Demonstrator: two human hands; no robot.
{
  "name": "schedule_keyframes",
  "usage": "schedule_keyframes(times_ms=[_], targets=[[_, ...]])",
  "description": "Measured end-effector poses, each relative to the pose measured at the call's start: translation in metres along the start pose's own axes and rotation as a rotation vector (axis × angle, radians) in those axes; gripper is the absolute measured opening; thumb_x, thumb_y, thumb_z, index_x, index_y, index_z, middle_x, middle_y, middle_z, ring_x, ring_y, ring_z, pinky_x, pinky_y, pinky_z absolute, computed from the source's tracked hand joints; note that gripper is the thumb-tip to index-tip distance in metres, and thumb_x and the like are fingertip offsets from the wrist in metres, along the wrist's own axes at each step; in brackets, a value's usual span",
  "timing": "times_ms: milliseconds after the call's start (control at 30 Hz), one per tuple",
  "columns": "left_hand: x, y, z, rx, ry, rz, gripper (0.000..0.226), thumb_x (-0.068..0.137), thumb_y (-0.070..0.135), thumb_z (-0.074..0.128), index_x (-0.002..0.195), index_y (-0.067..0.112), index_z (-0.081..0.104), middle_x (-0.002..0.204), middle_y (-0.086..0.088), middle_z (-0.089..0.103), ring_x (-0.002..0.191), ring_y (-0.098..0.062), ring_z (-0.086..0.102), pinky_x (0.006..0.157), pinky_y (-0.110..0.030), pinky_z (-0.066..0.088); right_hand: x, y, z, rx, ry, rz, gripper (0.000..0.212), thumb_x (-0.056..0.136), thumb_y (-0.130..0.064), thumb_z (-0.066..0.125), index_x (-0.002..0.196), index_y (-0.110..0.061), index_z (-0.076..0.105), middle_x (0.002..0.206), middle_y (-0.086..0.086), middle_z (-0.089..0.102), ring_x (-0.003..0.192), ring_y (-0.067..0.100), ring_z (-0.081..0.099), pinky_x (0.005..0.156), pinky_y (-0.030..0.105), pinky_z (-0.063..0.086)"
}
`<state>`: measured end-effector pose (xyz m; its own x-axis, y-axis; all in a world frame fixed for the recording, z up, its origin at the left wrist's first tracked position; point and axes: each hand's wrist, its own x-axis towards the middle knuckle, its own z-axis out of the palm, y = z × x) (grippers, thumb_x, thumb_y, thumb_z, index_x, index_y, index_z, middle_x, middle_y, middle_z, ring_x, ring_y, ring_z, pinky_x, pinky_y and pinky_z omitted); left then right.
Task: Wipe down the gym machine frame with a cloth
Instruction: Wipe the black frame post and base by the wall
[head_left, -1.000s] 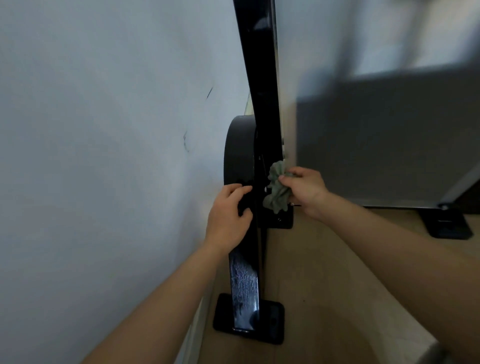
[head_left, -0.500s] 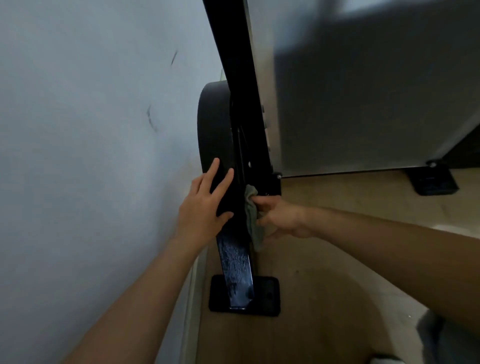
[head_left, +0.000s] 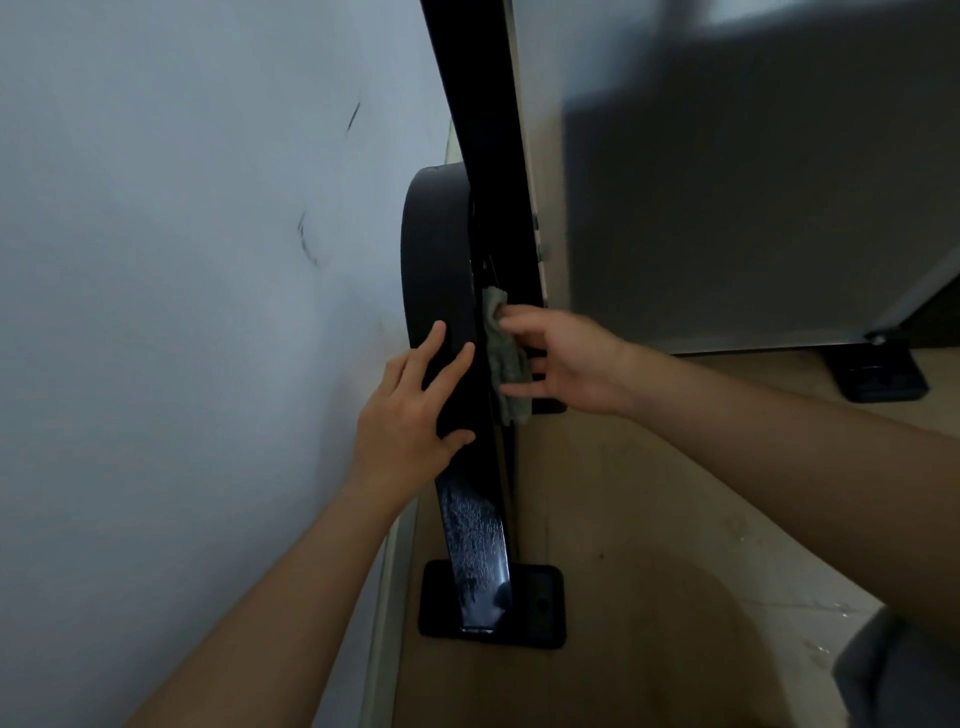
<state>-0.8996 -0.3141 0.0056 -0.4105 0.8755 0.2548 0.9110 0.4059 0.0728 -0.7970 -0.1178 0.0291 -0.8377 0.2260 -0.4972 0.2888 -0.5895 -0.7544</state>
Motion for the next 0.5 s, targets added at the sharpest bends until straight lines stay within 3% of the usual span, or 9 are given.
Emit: schedule_keyframes(times_ms=[133,267,500], targets=[[0.001,0.002,-0.001,0.009,-0.006,-0.006,0.109,0.059,0.041,0.095,0.154,0.028,0.041,0.165,-0.003,0.029,0.133,-0.026,0.045,0.078,-0.035,0.057,0.000,-0.016,0.002,0.027,0.027,-0.063,0.037,0.096,-0.039,0.060,0.131,-0.027,0.062,0.131,0.003,0.065,0.120,0.024,0.061,0.094,0.045,0.054],[0.000,0.003,-0.002,0.023,0.001,-0.004,0.109,0.059,0.042,0.095,0.153,0.026,0.043,0.164,-0.004,0.031,0.132,-0.026,0.046,0.081,-0.035,0.057,-0.002,-0.013,0.003,0.056,0.012,-0.065,0.036,0.096,-0.053,0.053,0.124,-0.031,0.063,0.137,-0.001,0.058,0.124,0.024,0.058,0.100,0.049,0.050],[0.001,0.006,-0.004,0.049,-0.011,-0.013,0.108,0.059,0.042,0.094,0.153,0.026,0.043,0.164,-0.005,0.031,0.132,-0.027,0.046,0.084,-0.037,0.056,-0.011,0.024,0.001,0.060,0.012,0.030,0.036,0.097,-0.059,0.049,0.117,-0.035,0.066,0.135,-0.002,0.059,0.122,0.027,0.059,0.096,0.050,0.052]])
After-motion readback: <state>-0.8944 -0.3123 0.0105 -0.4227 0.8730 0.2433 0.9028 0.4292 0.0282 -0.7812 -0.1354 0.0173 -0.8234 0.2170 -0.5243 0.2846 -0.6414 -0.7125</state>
